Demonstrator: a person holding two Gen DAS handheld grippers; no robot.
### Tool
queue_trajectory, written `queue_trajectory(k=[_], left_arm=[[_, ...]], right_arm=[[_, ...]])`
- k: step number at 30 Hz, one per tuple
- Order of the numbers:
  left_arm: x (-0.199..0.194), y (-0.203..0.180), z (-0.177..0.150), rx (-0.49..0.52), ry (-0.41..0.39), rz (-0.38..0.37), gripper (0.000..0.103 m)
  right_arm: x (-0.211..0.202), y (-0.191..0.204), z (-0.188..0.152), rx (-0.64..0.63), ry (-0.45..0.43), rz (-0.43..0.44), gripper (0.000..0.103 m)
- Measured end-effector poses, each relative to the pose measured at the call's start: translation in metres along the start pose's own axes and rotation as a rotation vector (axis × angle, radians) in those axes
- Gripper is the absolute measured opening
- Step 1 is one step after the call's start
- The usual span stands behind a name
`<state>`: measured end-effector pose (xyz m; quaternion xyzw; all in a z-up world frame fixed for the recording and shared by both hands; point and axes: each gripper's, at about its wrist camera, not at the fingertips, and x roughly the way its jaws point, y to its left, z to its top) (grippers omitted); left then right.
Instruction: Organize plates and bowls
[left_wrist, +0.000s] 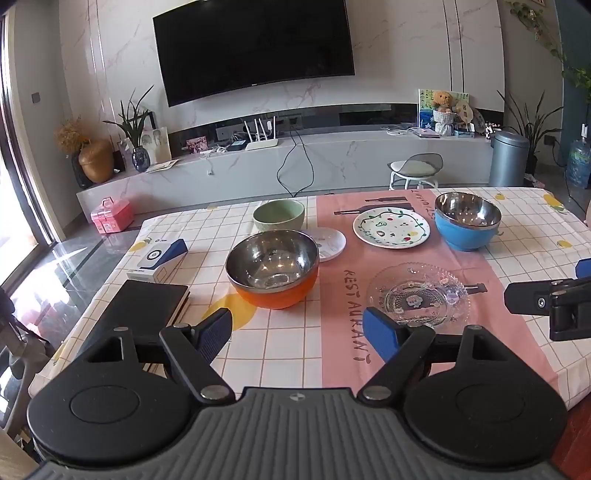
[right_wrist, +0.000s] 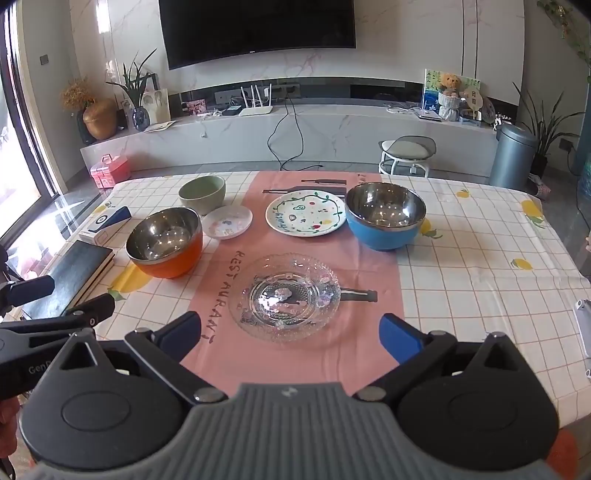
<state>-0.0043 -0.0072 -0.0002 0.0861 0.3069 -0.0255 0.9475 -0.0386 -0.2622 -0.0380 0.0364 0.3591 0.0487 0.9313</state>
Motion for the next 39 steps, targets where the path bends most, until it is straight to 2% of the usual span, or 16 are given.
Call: queue_trajectory(k=[39], left_arm=[[-0.0037, -0.0026, -0.0006, -0.005, 0.016, -0.010, 0.094]], right_arm=[[0.0027, 0.0059, -0.0051, -0.021, 0.031, -0.005, 0.101]])
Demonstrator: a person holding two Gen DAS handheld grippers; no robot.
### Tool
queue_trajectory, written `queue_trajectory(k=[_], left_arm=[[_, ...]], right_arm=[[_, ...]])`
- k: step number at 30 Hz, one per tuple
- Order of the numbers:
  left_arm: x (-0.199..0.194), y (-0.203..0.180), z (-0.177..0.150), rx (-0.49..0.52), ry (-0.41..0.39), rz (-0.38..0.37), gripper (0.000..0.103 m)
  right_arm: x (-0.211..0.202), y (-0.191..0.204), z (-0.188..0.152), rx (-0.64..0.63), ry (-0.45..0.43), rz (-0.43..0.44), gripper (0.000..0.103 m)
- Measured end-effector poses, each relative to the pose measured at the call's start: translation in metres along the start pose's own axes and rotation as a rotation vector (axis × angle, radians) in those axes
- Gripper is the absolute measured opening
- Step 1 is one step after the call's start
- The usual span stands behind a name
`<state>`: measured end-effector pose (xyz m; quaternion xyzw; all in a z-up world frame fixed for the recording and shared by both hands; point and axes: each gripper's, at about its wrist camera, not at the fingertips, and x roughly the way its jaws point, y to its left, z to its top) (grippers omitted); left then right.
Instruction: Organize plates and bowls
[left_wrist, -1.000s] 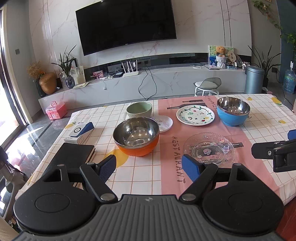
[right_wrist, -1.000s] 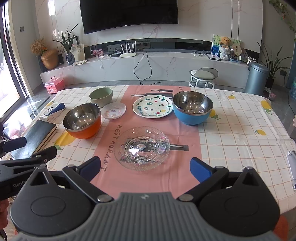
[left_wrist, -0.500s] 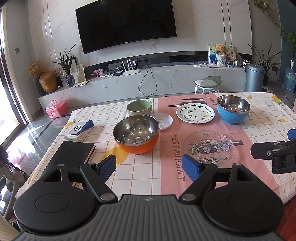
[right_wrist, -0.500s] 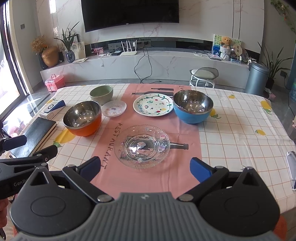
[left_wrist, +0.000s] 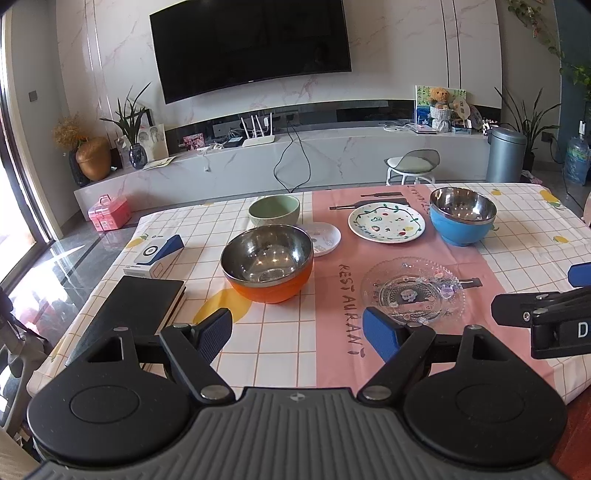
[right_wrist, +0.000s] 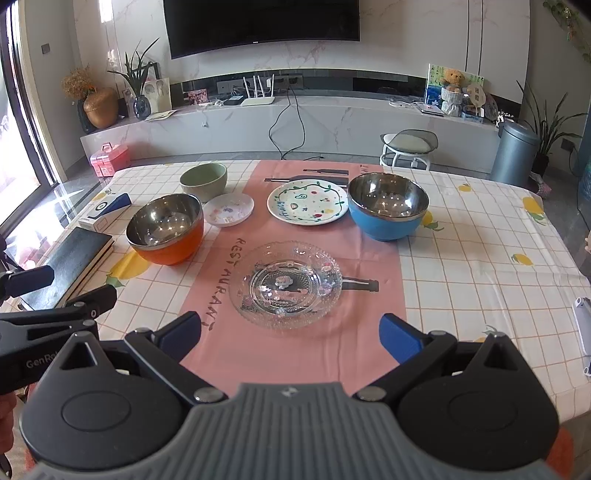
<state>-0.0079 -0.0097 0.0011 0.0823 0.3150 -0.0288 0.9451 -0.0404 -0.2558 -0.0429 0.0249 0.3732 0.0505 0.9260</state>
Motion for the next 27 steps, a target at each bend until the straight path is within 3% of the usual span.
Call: queue_trajectory(k=[27], left_arm=[[0.0042, -0.0068, -0.0051, -0.003, 0.013, -0.014, 0.094]], right_arm=[[0.0012, -0.0031, -0.0014, 0.013, 0.013, -0.002, 0.100]])
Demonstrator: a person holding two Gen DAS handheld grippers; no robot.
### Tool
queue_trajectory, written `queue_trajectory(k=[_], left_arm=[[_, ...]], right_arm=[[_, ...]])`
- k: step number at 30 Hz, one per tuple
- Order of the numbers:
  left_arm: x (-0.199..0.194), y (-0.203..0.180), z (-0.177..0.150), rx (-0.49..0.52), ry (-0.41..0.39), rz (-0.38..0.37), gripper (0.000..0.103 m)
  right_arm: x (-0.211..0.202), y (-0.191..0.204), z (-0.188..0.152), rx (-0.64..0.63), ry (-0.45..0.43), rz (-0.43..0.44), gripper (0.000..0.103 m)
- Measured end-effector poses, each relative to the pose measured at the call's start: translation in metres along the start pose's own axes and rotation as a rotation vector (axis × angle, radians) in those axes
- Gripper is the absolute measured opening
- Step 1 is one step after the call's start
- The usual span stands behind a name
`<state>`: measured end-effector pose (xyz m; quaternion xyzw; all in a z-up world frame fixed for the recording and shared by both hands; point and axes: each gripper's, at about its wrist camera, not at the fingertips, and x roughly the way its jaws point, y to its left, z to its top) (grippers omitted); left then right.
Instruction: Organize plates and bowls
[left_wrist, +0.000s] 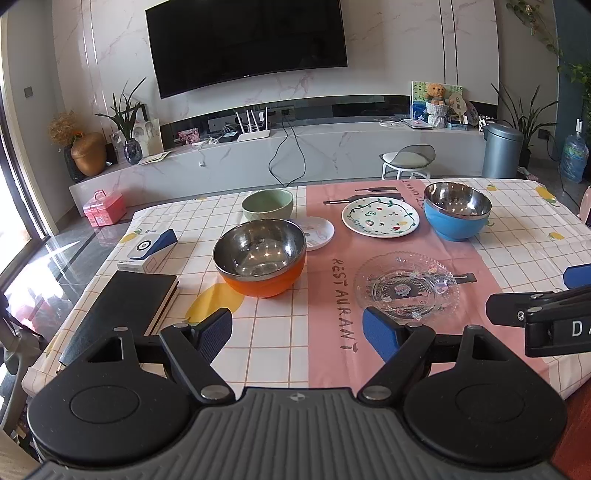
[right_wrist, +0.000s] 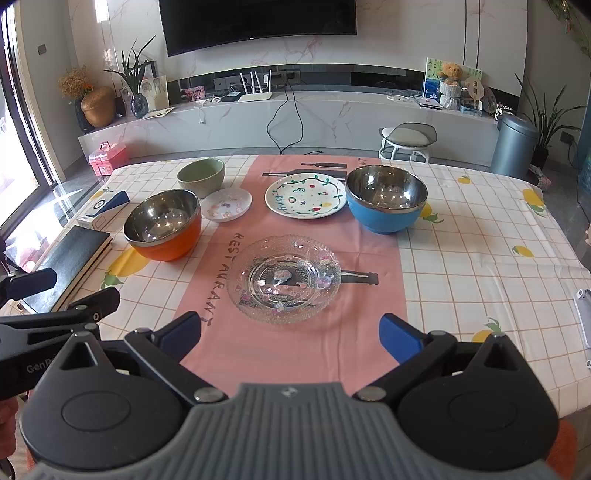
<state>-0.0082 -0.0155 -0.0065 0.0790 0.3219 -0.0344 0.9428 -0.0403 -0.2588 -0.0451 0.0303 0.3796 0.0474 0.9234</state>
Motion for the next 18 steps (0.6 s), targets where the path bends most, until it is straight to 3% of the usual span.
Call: queue_trajectory(k=[9, 10, 12, 18], left_arm=[[0.002, 0.000, 0.000, -0.014, 0.015, -0.026, 0.093], [0.002, 0.001, 0.000, -0.021, 0.016, -0.039, 0.091], [0.002, 0.005, -0.001, -0.049, 0.005, -0.063, 0.076], [0.006, 0.026, -0.001, -0.182, 0.007, -0.079, 0.075]], right_arm=[[0.001, 0.000, -0.001, 0.005, 0.004, 0.004, 0.100], [0.002, 0.000, -0.002, 0.005, 0.005, 0.006, 0.101], [0.003, 0.000, -0.003, 0.005, 0.005, 0.017, 0.100], [0.006, -0.004, -0.005, 0.048, -0.021, 0.044, 0.100]])
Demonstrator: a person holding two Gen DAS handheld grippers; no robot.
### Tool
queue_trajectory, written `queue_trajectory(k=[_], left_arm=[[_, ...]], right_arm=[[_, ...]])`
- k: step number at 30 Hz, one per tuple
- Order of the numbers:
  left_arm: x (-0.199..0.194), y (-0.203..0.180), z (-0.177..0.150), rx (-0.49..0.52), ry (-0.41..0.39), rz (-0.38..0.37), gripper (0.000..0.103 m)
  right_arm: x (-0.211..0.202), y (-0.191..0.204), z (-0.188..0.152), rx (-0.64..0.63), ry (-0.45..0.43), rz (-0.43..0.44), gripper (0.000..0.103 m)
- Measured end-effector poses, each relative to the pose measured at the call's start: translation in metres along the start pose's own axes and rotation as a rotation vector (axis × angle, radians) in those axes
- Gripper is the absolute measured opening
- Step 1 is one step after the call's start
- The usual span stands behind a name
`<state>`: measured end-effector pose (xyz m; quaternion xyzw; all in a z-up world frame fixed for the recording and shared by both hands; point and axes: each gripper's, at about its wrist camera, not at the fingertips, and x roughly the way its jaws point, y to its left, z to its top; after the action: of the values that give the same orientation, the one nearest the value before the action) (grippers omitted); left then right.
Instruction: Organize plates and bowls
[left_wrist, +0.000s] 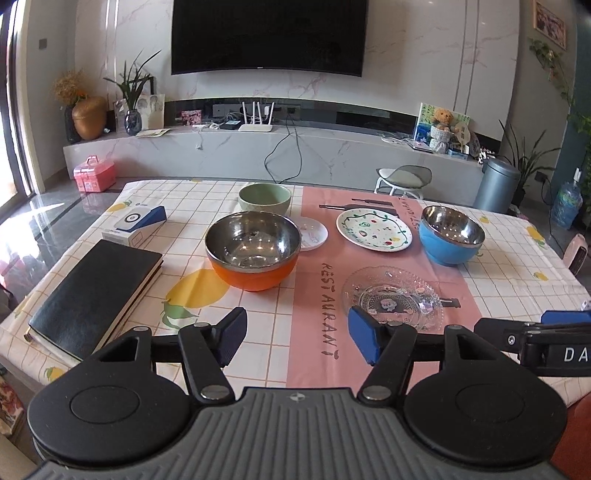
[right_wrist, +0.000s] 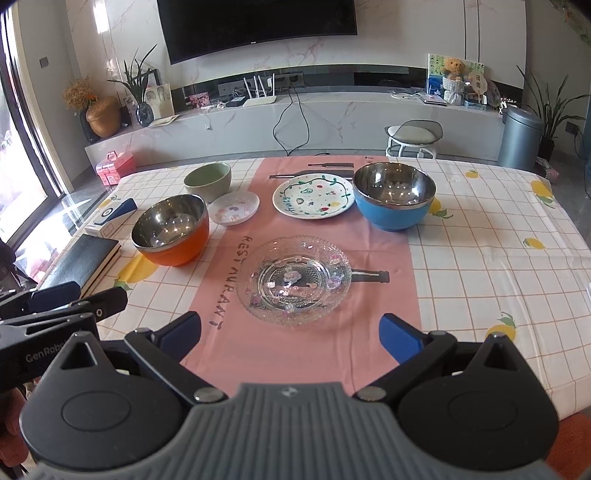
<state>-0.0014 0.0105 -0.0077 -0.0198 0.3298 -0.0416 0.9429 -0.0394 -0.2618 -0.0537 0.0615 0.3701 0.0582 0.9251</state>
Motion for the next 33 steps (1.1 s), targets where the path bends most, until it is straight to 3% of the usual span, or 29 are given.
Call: queue_trajectory(k=[3, 6, 12, 16, 20, 24, 33], left_arm=[[0.002, 0.009, 0.002, -0.019, -0.017, -0.022, 0.071], [0.008, 0.017, 0.007, -0.039, -0.022, -0.041, 0.059], [0.026, 0.047, 0.019, -0.187, -0.054, -0.060, 0.050], [0.046, 0.065, 0.029, -0.263, -0.066, -0.047, 0.050], [0.072, 0.079, 0.040, -0.284, 0.012, -0.021, 0.050], [0.091, 0.093, 0.047, -0.309, 0.026, 0.015, 0.050], [0.141, 0.114, 0.058, -0.403, 0.088, -0.007, 0.049]], right_arm=[[0.007, 0.000, 0.001, -0.011, -0.003, 0.018, 0.099], [0.014, 0.005, 0.005, -0.029, -0.027, 0.042, 0.090], [0.034, 0.023, 0.020, -0.067, -0.075, 0.103, 0.072], [0.057, 0.038, 0.038, -0.057, -0.057, 0.127, 0.067], [0.085, 0.056, 0.055, -0.029, -0.035, 0.139, 0.060], [0.117, 0.071, 0.069, -0.004, 0.000, 0.119, 0.059], [0.181, 0.093, 0.094, 0.039, 0.096, 0.136, 0.042]])
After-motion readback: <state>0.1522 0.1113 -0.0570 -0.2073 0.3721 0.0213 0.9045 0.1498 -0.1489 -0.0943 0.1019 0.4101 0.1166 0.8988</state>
